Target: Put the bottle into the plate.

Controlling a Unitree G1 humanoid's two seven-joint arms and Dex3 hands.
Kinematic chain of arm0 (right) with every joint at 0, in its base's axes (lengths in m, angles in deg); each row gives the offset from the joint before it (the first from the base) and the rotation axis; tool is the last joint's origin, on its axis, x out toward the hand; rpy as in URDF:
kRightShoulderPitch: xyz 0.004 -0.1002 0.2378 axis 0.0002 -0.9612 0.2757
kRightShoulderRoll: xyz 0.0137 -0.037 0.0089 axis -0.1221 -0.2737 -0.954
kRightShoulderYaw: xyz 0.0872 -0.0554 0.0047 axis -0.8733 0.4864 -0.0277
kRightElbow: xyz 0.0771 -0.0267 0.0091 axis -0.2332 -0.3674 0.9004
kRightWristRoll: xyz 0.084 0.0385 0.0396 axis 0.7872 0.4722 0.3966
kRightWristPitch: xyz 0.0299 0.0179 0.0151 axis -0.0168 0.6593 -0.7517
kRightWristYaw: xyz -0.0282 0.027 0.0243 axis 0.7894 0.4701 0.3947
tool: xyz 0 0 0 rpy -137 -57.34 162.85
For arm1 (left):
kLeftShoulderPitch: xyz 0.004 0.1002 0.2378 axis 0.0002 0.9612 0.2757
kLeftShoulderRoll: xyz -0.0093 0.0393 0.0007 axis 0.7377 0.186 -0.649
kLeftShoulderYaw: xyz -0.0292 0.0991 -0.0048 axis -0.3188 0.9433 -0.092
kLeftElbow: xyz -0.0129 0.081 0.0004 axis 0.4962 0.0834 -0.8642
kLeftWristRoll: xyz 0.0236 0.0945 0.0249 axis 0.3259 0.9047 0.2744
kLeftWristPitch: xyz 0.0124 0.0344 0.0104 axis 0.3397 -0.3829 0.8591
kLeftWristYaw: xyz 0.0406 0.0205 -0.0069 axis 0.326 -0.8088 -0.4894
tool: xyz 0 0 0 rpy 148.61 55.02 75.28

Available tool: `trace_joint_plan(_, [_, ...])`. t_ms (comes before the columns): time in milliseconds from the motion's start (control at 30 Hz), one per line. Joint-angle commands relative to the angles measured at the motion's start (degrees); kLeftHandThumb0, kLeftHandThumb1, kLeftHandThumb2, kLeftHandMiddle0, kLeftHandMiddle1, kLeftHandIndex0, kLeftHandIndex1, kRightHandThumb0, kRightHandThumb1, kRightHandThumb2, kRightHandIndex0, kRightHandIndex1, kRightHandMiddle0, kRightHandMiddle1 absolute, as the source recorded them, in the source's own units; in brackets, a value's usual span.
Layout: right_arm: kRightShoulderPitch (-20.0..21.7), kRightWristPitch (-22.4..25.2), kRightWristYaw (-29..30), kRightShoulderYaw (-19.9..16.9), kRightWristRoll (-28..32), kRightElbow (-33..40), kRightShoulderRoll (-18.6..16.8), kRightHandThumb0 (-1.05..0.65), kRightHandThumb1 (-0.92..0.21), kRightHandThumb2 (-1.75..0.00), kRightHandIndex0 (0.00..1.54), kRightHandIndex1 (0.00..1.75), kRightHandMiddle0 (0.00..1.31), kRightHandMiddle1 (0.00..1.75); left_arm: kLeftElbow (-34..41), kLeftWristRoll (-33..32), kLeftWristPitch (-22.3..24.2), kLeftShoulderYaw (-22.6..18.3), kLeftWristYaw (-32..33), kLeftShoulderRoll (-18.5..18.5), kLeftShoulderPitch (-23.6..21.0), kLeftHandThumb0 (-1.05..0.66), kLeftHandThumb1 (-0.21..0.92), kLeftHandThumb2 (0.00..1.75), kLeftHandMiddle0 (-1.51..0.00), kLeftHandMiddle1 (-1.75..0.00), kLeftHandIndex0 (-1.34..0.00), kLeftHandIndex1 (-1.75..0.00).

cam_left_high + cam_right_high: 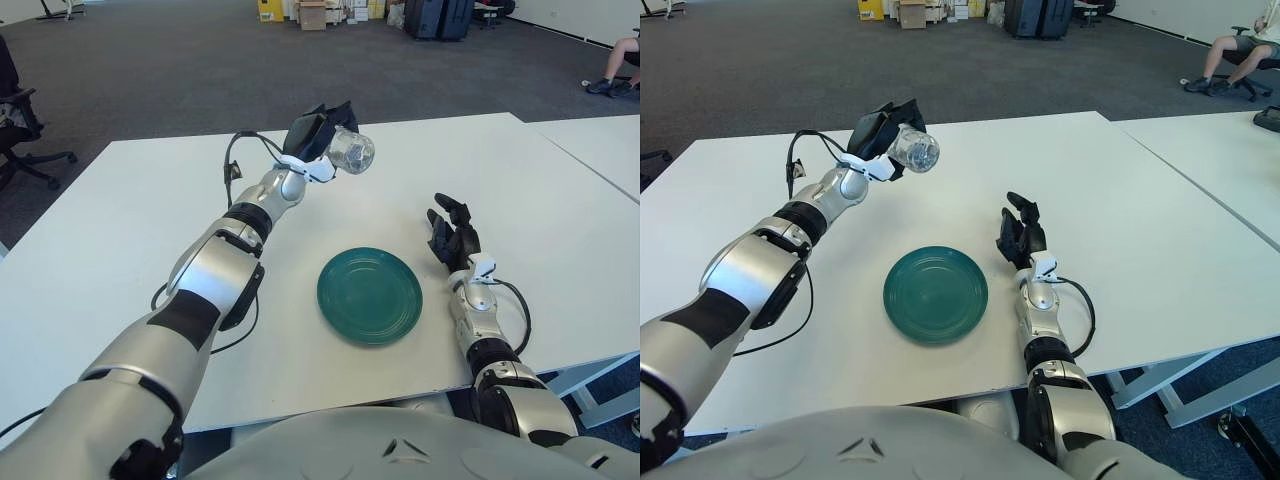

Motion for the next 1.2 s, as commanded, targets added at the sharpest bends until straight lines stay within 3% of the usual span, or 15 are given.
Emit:
trace_joint_plan(0, [-2.4,1.1,0.9,-0.3,0.2,-3.3,-1.4,-0.64,-0.92,-0.72,0.41,0.02,0.00,0.82,2.0,0.3,-3.9,0.5,1.3,1.1,-2.0,0.49,0.24,1.40,-0.66,-1.75,-0.86,-1.75])
trace_joint_plan(300, [-1.6,0.3,2.1,0.0,-0.4,-4.4,-1.5,-0.65,-0.92,-0.73,0.41,0.02,0.00,0.81,4.5,0.8,-12.8,2.1,0.4,1.0,0.6,0.50,0.23,1.41,-0.67,-1.75,-0.89,-1.75])
trace_joint_plan(667, [-1.7,0.7,2.6,0.3,-0.3,-3.7,-1.9,-0.66,-0.92,-0.69,0.40,0.01,0.00,0.83,9.2,1.3,-24.5,5.0,-6.2,1.8,5.8,0.50,0.23,1.42,-0.68,-1.75,-0.90,-1.75])
trace_joint_plan(967, [-2.1,0.6,1.6,0.3,0.4,-3.8,-2.1,-0.66,-0.92,-0.70,0.36,0.00,0.00,0.76,14.1,6.2,-27.2,8.2,-8.0,4.1,9.3,0.50,0.23,1.42,-0.68,-1.75,-0.89,-1.75])
trace_joint_plan(1167, [-3.6,0.2,3.8,1.3,-1.2,-0.9,-2.6,-0.65,-0.92,-0.72,0.36,0.01,0.00,0.74,20.6,11.2,-29.4,10.2,-7.3,7.6,13.4,0.50,0.22,1.43,-0.68,-1.75,-0.89,-1.75])
